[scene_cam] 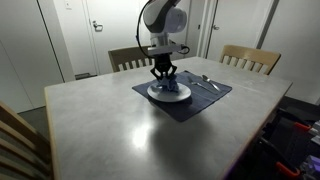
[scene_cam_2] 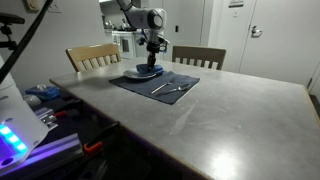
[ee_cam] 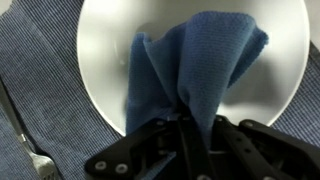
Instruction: Use the blue towel to wipe the white plate
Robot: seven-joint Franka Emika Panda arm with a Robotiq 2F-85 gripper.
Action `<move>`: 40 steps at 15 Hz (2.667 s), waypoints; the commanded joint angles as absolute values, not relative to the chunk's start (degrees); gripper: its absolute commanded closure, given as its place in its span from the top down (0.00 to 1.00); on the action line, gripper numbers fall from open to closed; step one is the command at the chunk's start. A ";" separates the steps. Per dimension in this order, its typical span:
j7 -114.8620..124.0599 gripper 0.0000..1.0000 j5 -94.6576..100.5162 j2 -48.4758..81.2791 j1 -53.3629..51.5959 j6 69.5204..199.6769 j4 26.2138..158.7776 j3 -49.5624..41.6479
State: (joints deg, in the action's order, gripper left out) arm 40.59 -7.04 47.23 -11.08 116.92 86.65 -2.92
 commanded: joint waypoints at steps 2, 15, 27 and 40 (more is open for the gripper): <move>43.54 0.03 -5.28 45.29 -11.70 117.12 94.31 -3.71; 36.09 0.03 -10.70 42.47 -7.39 113.93 99.30 -0.34; 29.49 0.03 -9.45 36.22 -6.21 116.17 102.51 -4.33; 21.71 0.03 3.70 35.27 -5.34 120.28 93.91 -5.74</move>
